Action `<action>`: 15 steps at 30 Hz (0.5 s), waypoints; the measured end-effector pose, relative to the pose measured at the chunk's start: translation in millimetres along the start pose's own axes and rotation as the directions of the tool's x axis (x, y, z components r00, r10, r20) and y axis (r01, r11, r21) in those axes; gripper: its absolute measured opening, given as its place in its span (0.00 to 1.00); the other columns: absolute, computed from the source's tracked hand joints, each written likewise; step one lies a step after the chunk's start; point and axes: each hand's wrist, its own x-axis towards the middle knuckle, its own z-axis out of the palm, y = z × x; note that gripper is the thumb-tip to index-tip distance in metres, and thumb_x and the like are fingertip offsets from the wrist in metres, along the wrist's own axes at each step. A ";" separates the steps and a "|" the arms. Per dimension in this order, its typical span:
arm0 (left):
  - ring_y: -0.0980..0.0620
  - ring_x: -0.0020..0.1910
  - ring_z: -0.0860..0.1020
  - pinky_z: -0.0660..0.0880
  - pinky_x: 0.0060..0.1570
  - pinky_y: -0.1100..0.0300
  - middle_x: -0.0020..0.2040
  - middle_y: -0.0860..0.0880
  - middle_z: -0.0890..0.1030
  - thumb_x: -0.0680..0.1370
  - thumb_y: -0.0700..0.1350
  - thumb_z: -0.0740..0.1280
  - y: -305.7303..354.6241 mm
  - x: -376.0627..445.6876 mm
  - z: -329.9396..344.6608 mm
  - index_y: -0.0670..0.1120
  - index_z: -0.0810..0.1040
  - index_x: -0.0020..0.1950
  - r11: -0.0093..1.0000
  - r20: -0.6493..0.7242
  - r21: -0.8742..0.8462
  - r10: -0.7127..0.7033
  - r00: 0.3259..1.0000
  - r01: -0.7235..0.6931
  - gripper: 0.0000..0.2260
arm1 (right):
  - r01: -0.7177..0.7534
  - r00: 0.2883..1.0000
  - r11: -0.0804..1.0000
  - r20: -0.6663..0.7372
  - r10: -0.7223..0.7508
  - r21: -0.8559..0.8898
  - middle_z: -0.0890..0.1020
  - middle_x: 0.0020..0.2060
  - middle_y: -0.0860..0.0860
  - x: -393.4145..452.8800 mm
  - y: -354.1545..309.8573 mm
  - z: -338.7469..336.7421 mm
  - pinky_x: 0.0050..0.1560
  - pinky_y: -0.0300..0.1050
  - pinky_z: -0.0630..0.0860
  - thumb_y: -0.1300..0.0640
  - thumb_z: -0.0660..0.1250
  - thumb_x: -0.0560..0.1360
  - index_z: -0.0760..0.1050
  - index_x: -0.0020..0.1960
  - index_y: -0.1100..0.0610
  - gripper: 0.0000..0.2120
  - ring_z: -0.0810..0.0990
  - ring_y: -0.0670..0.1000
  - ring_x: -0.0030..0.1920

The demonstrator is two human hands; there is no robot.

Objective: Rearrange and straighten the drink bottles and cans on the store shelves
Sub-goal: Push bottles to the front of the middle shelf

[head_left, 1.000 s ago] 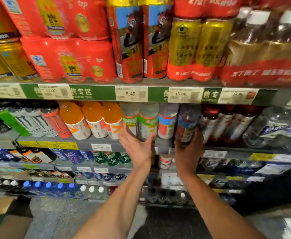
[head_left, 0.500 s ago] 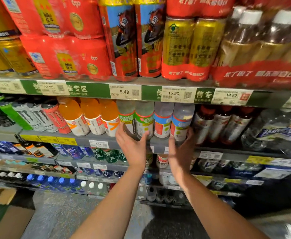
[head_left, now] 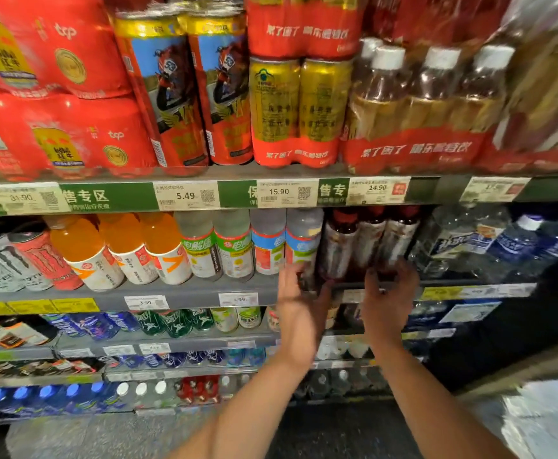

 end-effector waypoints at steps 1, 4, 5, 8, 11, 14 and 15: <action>0.49 0.62 0.78 0.75 0.62 0.49 0.60 0.49 0.78 0.75 0.42 0.75 -3.6 -2.2 12.2 0.53 0.74 0.64 1.000 0.036 -0.032 0.003 0.999 -0.002 0.20 | -0.001 1.000 1.000 0.006 0.001 -0.006 0.74 0.63 0.55 9.7 2.9 -6.2 0.59 0.45 0.73 0.58 0.70 0.77 0.67 0.69 0.60 0.24 0.76 0.54 0.61; 0.49 0.66 0.75 0.73 0.67 0.45 0.65 0.49 0.76 0.74 0.47 0.74 -11.9 -2.8 45.8 0.51 0.69 0.71 0.994 0.084 0.031 -0.105 0.991 0.103 0.27 | -0.039 0.998 0.999 0.056 0.040 -0.015 0.74 0.67 0.54 30.5 12.6 -15.1 0.65 0.44 0.72 0.57 0.72 0.76 0.62 0.73 0.57 0.30 0.75 0.53 0.66; 0.51 0.67 0.74 0.72 0.68 0.47 0.67 0.50 0.75 0.74 0.47 0.74 -12.9 -2.1 57.5 0.51 0.68 0.72 0.989 0.053 0.081 -0.132 0.990 0.127 0.29 | -0.034 0.996 0.999 0.079 0.035 -0.010 0.74 0.68 0.53 36.4 15.0 -17.2 0.67 0.47 0.72 0.57 0.72 0.76 0.60 0.75 0.55 0.32 0.74 0.53 0.67; 0.49 0.69 0.72 0.69 0.70 0.52 0.69 0.48 0.73 0.73 0.47 0.76 -11.1 1.6 84.8 0.46 0.67 0.74 0.954 -0.098 0.240 -0.163 0.982 0.182 0.32 | -0.048 0.980 0.999 0.193 0.046 0.007 0.71 0.72 0.51 51.8 16.5 -25.7 0.67 0.41 0.71 0.56 0.69 0.78 0.54 0.79 0.53 0.35 0.73 0.52 0.69; 0.47 0.69 0.71 0.67 0.70 0.55 0.69 0.45 0.73 0.73 0.45 0.76 -10.9 4.0 103.0 0.43 0.67 0.74 0.942 -0.217 0.277 -0.131 0.967 0.189 0.32 | -0.061 0.947 0.998 0.319 0.048 0.030 0.60 0.78 0.51 72.0 24.9 -25.6 0.71 0.35 0.65 0.59 0.69 0.79 0.49 0.81 0.58 0.38 0.63 0.50 0.75; 0.44 0.69 0.72 0.68 0.69 0.49 0.67 0.44 0.74 0.73 0.46 0.77 -14.0 2.6 115.7 0.42 0.68 0.72 0.912 -0.305 0.366 -0.070 0.950 0.185 0.31 | -0.028 0.934 0.999 0.356 0.032 -0.019 0.60 0.78 0.57 89.5 38.8 -20.4 0.75 0.38 0.55 0.57 0.73 0.76 0.52 0.80 0.60 0.41 0.60 0.53 0.78; 0.44 0.68 0.72 0.69 0.68 0.49 0.66 0.44 0.75 0.72 0.46 0.77 -14.9 2.8 118.3 0.42 0.69 0.71 0.904 -0.322 0.387 -0.050 0.945 0.180 0.31 | -0.033 0.924 0.999 0.380 0.045 -0.038 0.61 0.78 0.57 93.3 41.6 -20.2 0.73 0.36 0.55 0.57 0.74 0.75 0.52 0.80 0.60 0.43 0.61 0.53 0.77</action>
